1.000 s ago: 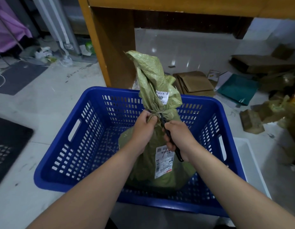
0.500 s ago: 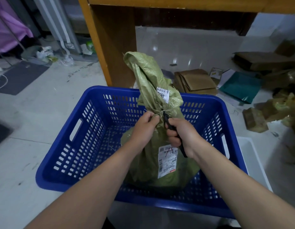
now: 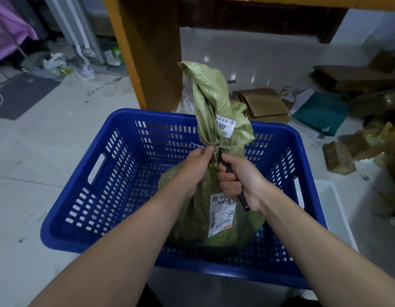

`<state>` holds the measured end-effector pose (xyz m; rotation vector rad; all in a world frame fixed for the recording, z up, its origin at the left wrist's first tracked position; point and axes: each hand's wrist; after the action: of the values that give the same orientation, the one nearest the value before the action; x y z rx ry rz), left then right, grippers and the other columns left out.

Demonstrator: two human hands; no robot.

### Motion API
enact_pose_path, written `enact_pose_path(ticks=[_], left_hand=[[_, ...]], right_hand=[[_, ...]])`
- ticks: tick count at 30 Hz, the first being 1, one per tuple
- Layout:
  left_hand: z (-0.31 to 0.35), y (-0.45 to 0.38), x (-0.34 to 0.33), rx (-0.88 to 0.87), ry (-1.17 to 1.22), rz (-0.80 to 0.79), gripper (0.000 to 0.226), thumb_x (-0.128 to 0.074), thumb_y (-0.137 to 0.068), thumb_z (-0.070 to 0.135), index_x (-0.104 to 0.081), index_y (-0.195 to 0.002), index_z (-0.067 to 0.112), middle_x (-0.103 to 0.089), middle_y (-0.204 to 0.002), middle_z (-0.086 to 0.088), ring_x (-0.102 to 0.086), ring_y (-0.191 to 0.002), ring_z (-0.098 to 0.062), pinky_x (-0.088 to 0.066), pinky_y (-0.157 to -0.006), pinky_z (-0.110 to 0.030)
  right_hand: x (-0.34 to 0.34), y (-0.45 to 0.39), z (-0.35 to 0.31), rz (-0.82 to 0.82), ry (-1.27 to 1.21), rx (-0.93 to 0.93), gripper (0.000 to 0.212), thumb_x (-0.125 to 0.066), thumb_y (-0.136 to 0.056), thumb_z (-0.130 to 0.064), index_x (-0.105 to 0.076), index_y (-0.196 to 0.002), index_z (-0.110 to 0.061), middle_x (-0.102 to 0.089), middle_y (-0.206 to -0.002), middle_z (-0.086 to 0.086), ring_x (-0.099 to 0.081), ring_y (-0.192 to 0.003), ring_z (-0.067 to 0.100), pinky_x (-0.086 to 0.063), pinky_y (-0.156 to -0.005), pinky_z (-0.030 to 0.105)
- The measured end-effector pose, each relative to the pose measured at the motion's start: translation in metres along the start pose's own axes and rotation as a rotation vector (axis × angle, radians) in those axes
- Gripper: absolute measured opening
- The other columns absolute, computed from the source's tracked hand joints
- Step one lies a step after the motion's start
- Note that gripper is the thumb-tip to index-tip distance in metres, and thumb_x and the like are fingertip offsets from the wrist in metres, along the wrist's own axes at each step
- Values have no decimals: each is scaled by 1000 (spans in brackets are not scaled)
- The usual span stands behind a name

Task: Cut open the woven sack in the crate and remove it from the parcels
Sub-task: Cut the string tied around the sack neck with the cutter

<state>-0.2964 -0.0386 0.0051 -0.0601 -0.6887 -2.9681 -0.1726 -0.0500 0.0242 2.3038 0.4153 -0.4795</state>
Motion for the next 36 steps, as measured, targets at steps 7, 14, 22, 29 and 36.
enact_pose_path(ticks=[7,14,22,29,36], left_hand=[[3,-4,-1,112,187,-55,22,-46,-102,27,-60,-92,14,-65,-79,-7,-63,-73,-19,-52,-70,-32],[3,-5,-2,107,250,-81,19,-43,-103,22,-52,-86,17,-58,-70,-3,-57,-65,-14,-46,-61,-28],[8,0,-9,121,316,-5,24,-48,-99,17,-45,-76,17,-53,-63,-2,-51,-62,-17,-42,-63,-32],[10,1,-9,191,344,-9,27,-42,-102,17,-45,-75,16,-50,-51,-1,-47,-50,-16,-38,-51,-28],[11,0,-6,204,344,19,30,-41,-103,14,-44,-73,14,-51,-38,1,-51,-32,-10,-40,-38,-17]], right_hand=[[2,-4,-1,-51,-95,-29,46,-37,-102,-34,-39,-60,-16,-28,-37,-7,-24,-23,4,-18,-25,10],[0,-5,-2,-36,-96,-29,46,-37,-102,-34,-39,-60,-16,-28,-37,-7,-23,-23,4,-16,-25,11],[-2,-4,-3,19,-40,27,46,-36,-103,-34,-38,-61,-16,-27,-37,-7,-21,-23,4,-14,-25,10],[-10,-12,1,134,-6,70,47,-38,-102,-35,-37,-59,-17,-26,-36,-7,-18,-24,5,-12,-28,11],[-8,-16,12,90,-65,116,47,-37,-102,-35,-37,-58,-18,-25,-37,-7,-18,-25,5,-11,-30,11]])
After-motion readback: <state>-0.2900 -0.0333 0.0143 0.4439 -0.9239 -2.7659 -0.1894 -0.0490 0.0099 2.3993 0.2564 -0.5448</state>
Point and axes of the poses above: each hand's wrist, its own y-axis away from the middle knuckle, its own x-axis out of the back of the hand, z = x × y
